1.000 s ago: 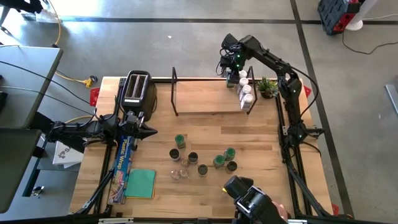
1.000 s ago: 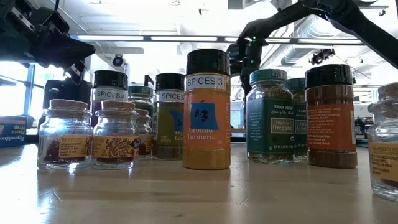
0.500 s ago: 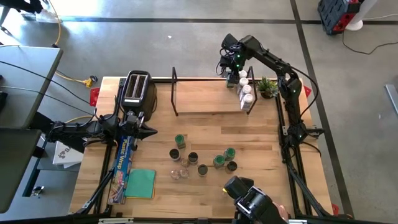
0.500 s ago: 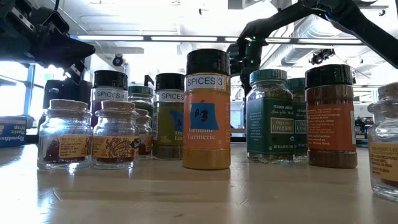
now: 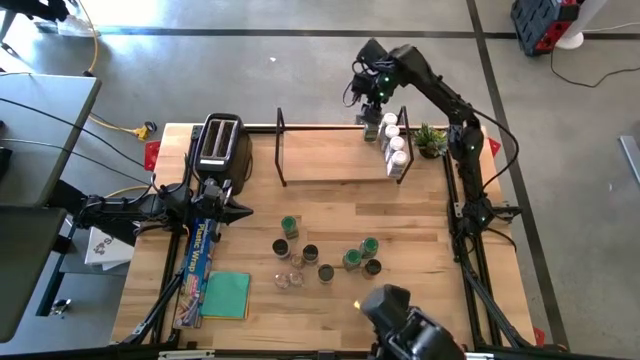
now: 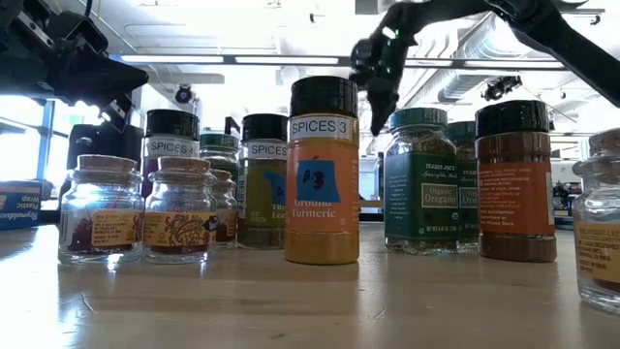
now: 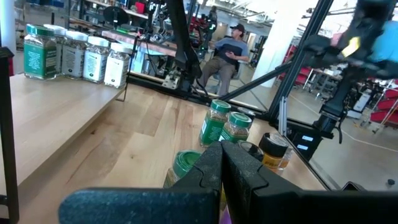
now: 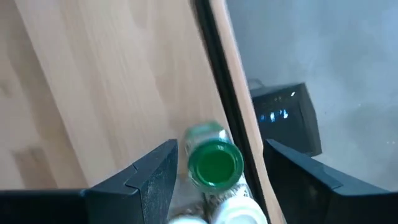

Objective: Shelf spices
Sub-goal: Put the green seasoning bottle on the shelf, then put the green seasoning bottle on the shelf and align it with the other green seasoning bottle

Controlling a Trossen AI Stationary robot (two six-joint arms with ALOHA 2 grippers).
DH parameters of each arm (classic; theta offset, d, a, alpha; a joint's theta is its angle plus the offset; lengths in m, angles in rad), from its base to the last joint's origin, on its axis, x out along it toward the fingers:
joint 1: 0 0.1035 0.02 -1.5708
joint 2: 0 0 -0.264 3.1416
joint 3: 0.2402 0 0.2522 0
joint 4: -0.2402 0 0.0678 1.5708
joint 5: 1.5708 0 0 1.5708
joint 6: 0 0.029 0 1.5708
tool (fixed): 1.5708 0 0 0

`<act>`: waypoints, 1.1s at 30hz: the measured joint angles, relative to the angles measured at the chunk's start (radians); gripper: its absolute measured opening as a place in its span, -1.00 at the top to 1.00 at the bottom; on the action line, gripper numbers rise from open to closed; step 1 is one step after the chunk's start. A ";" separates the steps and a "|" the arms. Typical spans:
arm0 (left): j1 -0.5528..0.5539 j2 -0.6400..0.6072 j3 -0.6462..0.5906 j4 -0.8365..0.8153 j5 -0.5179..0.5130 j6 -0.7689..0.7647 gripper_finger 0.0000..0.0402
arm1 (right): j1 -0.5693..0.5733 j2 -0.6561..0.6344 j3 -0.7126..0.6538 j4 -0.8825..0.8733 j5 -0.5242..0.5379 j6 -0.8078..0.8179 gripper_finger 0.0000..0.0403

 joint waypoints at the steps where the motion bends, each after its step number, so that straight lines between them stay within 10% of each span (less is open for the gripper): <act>1: 0.000 0.000 0.000 0.000 0.000 0.000 1.00 | 0.010 -0.011 0.006 0.007 -0.010 0.026 -0.15; 15: 0.000 0.000 0.000 0.000 0.000 0.000 1.00 | 0.450 -0.252 -0.061 0.015 -0.269 0.168 0.02; 33: 0.000 0.000 0.000 -0.001 0.000 0.000 1.00 | 0.804 -0.281 -0.630 0.034 -0.396 0.355 0.03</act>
